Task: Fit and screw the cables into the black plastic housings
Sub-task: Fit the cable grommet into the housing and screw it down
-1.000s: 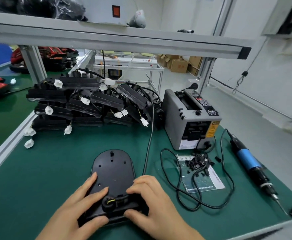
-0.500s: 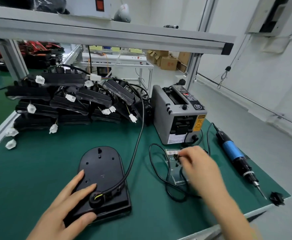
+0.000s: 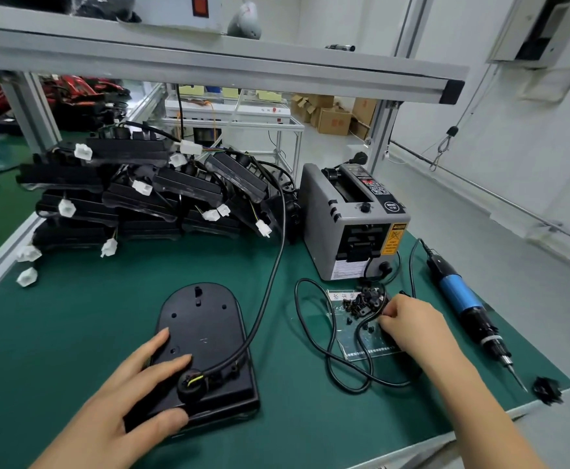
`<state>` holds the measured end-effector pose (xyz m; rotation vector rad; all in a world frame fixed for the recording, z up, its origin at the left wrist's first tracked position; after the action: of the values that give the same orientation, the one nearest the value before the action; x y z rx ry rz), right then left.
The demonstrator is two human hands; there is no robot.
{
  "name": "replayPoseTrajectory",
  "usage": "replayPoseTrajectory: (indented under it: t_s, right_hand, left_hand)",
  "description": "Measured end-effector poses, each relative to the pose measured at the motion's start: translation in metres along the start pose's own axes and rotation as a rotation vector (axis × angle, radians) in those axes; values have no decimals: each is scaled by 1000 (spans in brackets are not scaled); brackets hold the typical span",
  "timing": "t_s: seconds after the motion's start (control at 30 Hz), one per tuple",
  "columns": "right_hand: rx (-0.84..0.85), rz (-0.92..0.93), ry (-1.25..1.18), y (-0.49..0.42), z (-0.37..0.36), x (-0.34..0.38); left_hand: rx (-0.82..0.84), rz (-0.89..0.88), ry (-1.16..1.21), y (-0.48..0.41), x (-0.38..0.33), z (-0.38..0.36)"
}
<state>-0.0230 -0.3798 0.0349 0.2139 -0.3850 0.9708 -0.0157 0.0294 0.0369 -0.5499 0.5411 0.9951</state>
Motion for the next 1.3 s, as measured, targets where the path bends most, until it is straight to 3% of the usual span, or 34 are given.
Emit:
replayPoseTrajectory:
  t_s: [0.13, 0.23, 0.3, 0.4, 0.57, 0.77, 0.87, 1.1, 1.3]
  right_hand:
    - [6, -3, -194, 5, 6, -4]
    - [25, 2, -607, 18, 12, 4]
    - [113, -14, -932, 34, 7, 22]
    - [302, -37, -1321, 65, -11, 65]
    - [457, -19, -1633, 112, -37, 119]
    - [467, -10, -1682, 128, -48, 133]
    - [459, 72, -1586, 133, -46, 139]
    - [436, 344, -1035, 139, -36, 154]
    - [488, 280, -1075, 144, -47, 159]
  left_hand:
    - [18, 12, -76, -11, -6, 14]
    - [-109, -21, -183, -23, -26, 25]
    - [-219, -64, -225, -32, -51, 28]
    - [-241, -133, -237, -45, -92, 15]
    - [-159, -162, -184, -53, -124, -18]
    - [-165, -6, -6, -46, -100, -11]
    - [-146, -35, -67, -42, -98, -5]
    - [-114, -224, -262, -30, -105, -1]
    - [-141, -201, -221, -20, -92, 6]
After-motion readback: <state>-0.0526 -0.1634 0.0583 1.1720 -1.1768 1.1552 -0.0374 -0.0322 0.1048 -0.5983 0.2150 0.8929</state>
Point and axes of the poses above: each hand's wrist, its own y-axis away from the middle knuckle, its own z-axis out of the back of the hand, x = y × z, the point moved 9 cm from there along -y, towards the middle knuckle, and after that the axes turned 10 degrees about -y, right-handed, at the moved point
